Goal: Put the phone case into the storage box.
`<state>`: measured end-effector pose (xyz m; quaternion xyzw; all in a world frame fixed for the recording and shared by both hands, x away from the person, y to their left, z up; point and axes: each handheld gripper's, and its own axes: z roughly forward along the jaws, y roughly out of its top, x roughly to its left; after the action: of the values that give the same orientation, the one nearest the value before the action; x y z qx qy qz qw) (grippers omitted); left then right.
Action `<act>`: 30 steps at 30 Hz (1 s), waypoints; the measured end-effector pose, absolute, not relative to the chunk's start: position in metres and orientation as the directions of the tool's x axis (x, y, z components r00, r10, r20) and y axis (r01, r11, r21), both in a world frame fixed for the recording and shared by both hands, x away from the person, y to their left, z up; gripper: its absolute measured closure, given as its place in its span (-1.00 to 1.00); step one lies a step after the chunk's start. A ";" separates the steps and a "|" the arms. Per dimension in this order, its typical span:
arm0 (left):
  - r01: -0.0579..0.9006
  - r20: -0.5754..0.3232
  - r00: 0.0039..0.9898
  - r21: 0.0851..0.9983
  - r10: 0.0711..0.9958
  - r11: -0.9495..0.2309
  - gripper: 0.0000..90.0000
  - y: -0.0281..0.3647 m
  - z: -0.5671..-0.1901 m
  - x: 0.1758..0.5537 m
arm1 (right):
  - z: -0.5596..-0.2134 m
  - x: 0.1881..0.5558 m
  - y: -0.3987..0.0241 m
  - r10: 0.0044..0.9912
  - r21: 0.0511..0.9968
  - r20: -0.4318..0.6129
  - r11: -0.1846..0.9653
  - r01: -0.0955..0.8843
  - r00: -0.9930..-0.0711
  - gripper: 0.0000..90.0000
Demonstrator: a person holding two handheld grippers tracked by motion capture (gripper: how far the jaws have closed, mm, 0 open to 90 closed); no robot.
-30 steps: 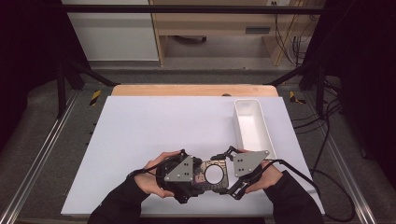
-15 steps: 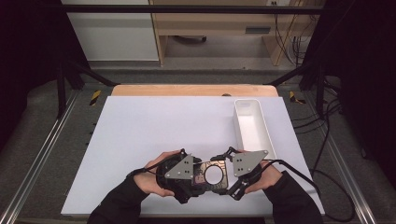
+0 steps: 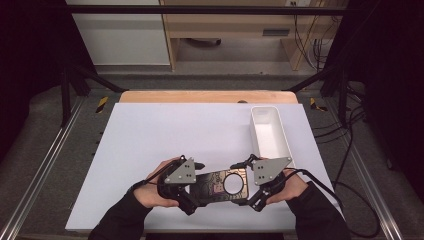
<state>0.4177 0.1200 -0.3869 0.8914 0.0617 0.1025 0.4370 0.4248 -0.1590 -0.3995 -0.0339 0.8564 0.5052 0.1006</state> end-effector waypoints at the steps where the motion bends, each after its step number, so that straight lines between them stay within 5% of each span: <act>1: 0.024 0.127 0.970 0.796 0.206 -0.605 -0.94 0.122 -0.387 0.418 | -0.398 0.425 -0.160 0.045 0.855 -0.203 0.495 -0.154 -0.978 -0.74; 16: 0.136 0.016 0.955 0.864 0.297 -0.485 -0.96 0.146 -0.400 0.422 | -0.385 0.427 -0.167 0.050 0.823 -0.156 0.559 -0.102 -0.987 -0.74; 30: 0.151 0.005 0.959 0.836 0.282 -0.528 -0.98 0.141 -0.413 0.423 | -0.364 0.432 -0.163 0.025 0.759 -0.129 0.645 -0.083 -0.991 -0.74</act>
<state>0.4230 0.1410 -0.4127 0.8713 0.1244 0.0699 0.4695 0.4317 -0.1629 -0.3635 -0.0159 0.9048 0.4208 0.0640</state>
